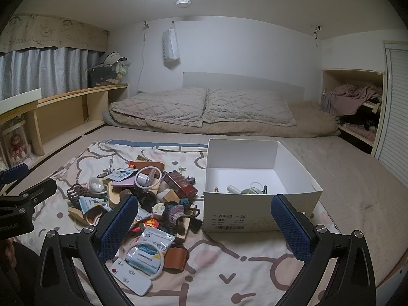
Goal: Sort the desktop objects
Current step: 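Move both tools forward toward the cluttered pile and white box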
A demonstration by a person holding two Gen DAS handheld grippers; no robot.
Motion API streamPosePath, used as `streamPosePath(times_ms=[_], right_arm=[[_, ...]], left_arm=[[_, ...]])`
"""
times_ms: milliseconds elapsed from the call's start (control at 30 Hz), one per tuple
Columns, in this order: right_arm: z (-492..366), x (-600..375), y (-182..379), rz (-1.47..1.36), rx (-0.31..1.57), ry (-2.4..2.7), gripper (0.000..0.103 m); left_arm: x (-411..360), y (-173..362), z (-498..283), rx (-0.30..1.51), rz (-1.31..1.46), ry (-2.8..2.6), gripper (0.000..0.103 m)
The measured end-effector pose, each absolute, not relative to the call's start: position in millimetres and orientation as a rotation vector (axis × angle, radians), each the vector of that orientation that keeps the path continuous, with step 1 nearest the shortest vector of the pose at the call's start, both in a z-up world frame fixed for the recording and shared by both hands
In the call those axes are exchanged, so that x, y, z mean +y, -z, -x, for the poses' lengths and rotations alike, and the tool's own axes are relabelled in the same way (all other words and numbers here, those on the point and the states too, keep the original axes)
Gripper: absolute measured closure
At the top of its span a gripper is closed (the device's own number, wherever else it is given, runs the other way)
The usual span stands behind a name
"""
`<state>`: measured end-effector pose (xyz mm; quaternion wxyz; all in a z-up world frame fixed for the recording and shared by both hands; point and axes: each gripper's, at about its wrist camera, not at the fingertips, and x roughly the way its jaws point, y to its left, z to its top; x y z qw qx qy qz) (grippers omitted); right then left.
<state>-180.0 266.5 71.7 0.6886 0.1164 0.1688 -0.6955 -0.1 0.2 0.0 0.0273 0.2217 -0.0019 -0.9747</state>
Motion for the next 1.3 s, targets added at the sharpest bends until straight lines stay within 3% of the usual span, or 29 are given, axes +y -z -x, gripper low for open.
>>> streamPosePath(times_ms=[500,1300], right_arm=[[175.1,262.0,-64.9,-0.268,0.387,1.543,0.0],[176.6,230.3,-23.5,-0.383,0.493,1.449,0.0]], left_arm=[[0.5,0.5,0.8,-0.006,-0.693,2.994,0.0],[1.2,47.9,29.0,0.02,-0.885,2.931,0.0]])
